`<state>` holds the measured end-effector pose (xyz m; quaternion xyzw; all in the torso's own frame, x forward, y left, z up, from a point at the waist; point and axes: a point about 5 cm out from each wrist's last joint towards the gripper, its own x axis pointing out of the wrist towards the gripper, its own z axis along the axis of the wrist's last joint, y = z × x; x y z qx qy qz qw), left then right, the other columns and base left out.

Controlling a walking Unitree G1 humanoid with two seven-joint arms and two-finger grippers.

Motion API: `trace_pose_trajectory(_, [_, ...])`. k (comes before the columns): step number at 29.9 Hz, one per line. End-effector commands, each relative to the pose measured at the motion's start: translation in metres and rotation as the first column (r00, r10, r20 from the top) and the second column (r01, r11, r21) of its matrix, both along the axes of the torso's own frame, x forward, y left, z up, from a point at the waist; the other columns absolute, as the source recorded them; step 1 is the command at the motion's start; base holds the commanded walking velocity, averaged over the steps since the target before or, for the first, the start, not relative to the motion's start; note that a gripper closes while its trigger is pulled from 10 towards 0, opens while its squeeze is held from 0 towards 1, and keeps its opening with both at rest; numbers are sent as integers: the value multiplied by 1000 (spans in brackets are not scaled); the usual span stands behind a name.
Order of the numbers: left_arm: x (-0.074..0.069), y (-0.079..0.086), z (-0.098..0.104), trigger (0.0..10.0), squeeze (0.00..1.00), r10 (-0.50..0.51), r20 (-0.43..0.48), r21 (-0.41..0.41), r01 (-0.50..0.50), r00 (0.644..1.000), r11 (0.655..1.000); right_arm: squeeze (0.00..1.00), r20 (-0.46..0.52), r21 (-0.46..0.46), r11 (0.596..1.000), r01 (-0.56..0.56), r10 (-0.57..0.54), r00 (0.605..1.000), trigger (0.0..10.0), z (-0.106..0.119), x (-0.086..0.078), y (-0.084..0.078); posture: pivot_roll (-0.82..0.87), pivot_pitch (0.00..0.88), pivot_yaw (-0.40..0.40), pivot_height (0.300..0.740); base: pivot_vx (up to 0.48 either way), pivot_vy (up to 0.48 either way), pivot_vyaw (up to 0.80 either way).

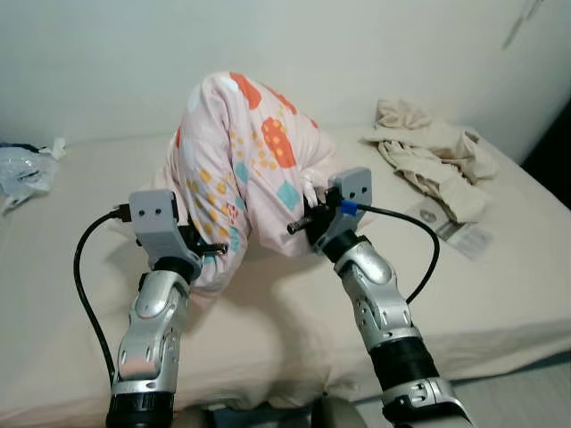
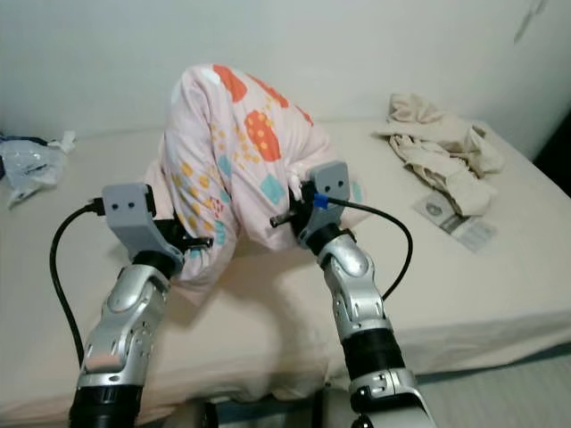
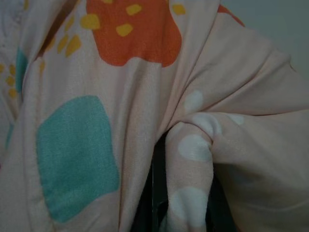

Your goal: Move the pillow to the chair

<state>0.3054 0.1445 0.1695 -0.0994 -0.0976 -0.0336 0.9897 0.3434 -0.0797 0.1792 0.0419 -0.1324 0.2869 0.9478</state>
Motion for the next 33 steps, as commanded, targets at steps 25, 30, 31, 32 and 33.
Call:
trace_pose_trajectory(25, [-5, -6, 11, 10000, 0, -58, 89, 22, 56, 994, 998, 0, -2, -26, 994, -110, 110, 994, 10000, -4, -8, 22, 62, 58, -65, 740, 0, 0, 0])
trace_pose_trajectory(30, [-6, -3, 8, 10000, 0, -49, 80, 26, 47, 996, 999, 0, -42, -35, 993, -108, 107, 993, 10000, -13, -9, 23, 66, 61, -68, 740, 0, 0, 0])
trace_pose_trajectory(31, [-6, -3, 8, 10000, 0, -48, 80, 27, 46, 996, 999, 0, -41, -34, 993, -110, 109, 993, 10000, -13, -9, 23, 66, 61, -68, 740, 0, 0, 0])
trace_pose_trajectory(32, [-7, -2, 8, 10000, 0, -47, 79, 28, 45, 996, 999, 0, -41, -34, 993, -113, 111, 993, 10000, -13, -9, 23, 68, 61, -67, 740, 0, 0, 0])
trace_pose_trajectory(33, [-7, -2, 8, 10000, 0, -47, 79, 28, 45, 996, 999, 0, -41, -34, 993, -113, 111, 993, 10000, -13, -9, 23, 68, 61, -67, 740, 0, 0, 0])
